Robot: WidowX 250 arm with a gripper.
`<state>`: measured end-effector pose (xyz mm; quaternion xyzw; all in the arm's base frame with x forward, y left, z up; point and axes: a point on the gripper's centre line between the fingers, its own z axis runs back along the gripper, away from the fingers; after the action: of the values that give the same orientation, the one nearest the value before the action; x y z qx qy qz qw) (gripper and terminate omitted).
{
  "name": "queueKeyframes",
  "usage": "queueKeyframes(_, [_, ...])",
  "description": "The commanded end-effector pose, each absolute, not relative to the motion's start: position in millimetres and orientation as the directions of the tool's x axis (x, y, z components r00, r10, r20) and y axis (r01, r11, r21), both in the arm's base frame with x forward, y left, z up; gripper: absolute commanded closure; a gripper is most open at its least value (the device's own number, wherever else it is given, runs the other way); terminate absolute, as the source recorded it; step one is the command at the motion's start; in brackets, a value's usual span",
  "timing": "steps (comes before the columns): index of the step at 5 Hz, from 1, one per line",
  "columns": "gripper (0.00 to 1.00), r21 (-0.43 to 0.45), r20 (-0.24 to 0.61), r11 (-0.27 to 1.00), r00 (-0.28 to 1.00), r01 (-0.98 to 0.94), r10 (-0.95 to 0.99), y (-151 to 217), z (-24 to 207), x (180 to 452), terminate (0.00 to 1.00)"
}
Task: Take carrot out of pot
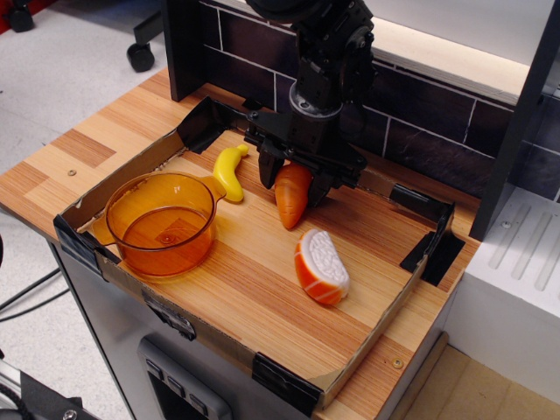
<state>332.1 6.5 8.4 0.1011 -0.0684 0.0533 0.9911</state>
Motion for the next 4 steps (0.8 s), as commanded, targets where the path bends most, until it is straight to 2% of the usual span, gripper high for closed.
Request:
queueKeyframes(1, [0.00,0.178,0.161,0.974,0.981,-0.141,0.112,14.2,18.3,342.1,0.00])
queueKeyframes(3, [0.00,0.169,0.153,0.974,0.980,-0.154,0.128,15.3,21.4,343.0,0.00])
queueKeyframes(4, [0.00,0.156,0.174,0.970,0.971,-0.189,0.161,18.4,37.3,343.9,0.00])
